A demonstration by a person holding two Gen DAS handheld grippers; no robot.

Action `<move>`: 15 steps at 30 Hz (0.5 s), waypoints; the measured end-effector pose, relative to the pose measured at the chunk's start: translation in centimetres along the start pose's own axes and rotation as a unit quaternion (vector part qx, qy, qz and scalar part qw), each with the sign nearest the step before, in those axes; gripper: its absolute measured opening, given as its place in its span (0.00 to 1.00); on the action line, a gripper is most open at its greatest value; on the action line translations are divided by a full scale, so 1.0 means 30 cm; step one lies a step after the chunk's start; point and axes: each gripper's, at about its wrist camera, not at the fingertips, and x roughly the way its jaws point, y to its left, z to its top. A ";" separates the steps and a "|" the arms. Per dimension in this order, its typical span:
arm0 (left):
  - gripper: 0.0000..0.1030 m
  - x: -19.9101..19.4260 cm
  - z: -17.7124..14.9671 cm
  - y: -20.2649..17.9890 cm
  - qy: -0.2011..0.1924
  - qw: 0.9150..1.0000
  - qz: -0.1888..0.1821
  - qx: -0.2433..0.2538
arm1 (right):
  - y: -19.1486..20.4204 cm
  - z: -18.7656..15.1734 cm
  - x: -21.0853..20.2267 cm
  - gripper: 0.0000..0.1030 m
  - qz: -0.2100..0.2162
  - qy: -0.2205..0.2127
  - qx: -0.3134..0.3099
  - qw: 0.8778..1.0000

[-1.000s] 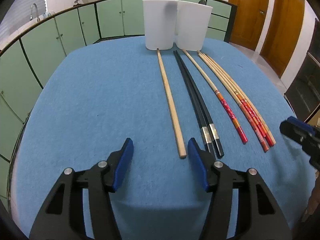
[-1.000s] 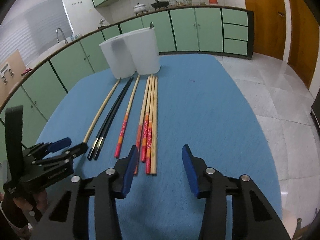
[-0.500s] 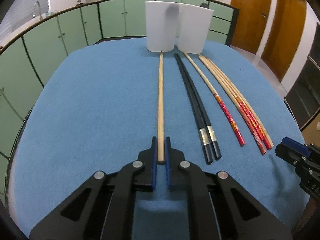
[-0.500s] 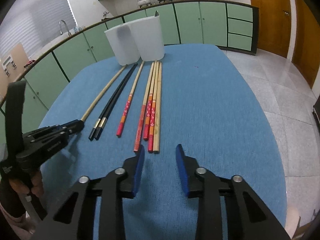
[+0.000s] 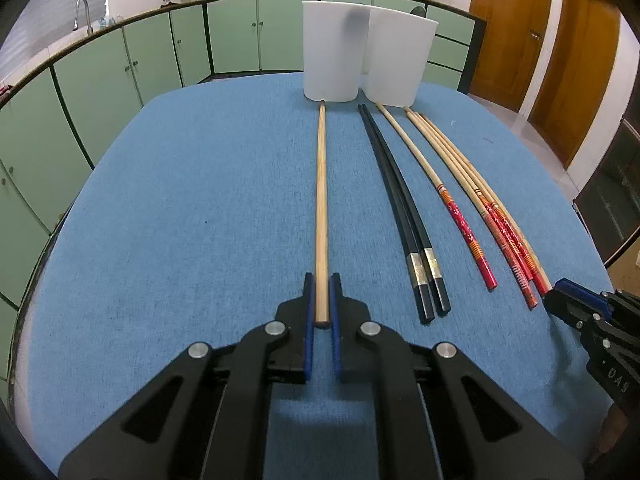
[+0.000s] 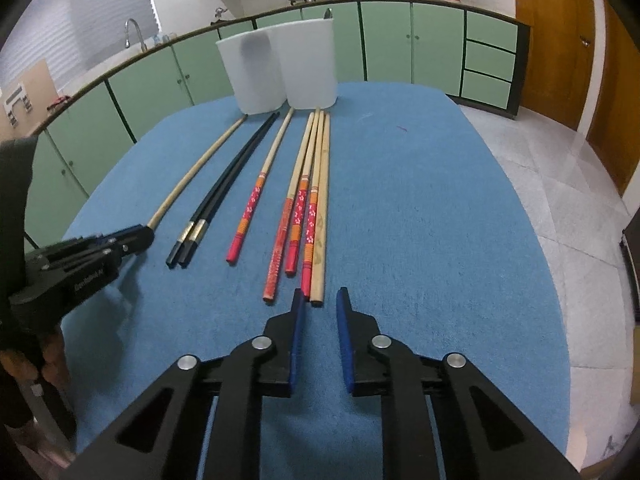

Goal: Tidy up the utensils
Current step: 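Grasp a plain wooden chopstick with the left tool while the right tool grasps another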

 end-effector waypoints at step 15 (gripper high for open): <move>0.08 0.001 -0.007 0.008 -0.001 1.000 0.001 -0.004 | -0.045 0.001 -0.001 0.07 -0.013 -0.007 -0.001 1.000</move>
